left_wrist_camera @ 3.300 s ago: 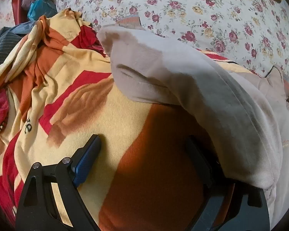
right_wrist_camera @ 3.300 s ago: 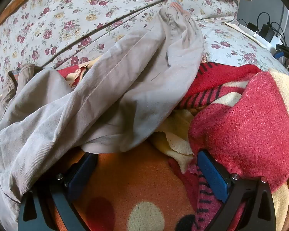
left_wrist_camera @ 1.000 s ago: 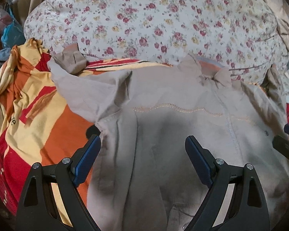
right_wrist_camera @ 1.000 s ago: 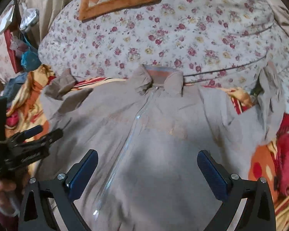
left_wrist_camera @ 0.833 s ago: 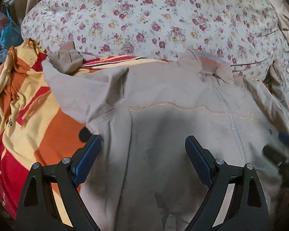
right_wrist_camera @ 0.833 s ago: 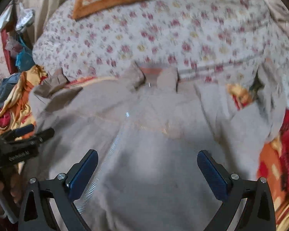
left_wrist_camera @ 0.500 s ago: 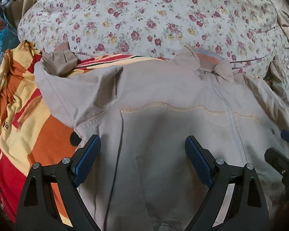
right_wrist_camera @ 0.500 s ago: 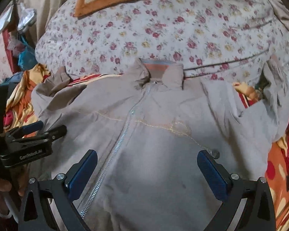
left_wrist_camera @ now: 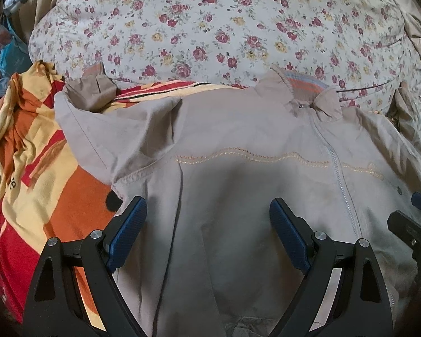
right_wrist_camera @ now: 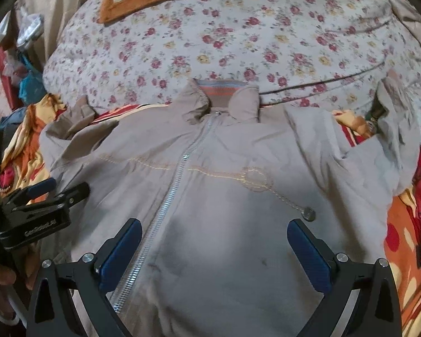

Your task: Fold large clothes

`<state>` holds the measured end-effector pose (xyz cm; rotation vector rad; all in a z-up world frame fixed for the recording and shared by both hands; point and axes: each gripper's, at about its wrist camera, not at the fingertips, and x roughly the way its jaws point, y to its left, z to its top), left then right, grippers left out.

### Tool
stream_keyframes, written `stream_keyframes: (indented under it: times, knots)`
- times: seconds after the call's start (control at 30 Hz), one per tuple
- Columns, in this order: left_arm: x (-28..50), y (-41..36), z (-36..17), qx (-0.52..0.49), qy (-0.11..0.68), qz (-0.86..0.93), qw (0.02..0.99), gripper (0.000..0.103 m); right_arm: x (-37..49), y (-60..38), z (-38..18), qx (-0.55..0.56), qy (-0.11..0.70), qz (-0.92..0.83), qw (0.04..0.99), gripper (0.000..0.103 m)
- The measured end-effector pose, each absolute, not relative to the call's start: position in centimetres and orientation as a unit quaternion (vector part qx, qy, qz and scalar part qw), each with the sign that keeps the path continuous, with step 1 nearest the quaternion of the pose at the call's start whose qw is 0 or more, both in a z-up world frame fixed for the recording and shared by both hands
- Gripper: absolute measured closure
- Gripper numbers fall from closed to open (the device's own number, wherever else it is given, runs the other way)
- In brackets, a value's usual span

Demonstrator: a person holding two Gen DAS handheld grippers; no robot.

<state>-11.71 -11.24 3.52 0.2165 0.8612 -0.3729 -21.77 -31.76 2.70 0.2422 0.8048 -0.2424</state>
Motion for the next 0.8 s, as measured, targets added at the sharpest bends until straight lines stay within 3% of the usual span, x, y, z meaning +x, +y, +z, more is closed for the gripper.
stream_keyframes:
  times: [0.8]
  knots:
    - [-11.6, -11.0, 3.7, 0.101, 0.411, -0.175, 0.889, 0.014, -21.9, -34.5, 1.6, 0.162, 0.402, -0.172, 0.885, 0.001]
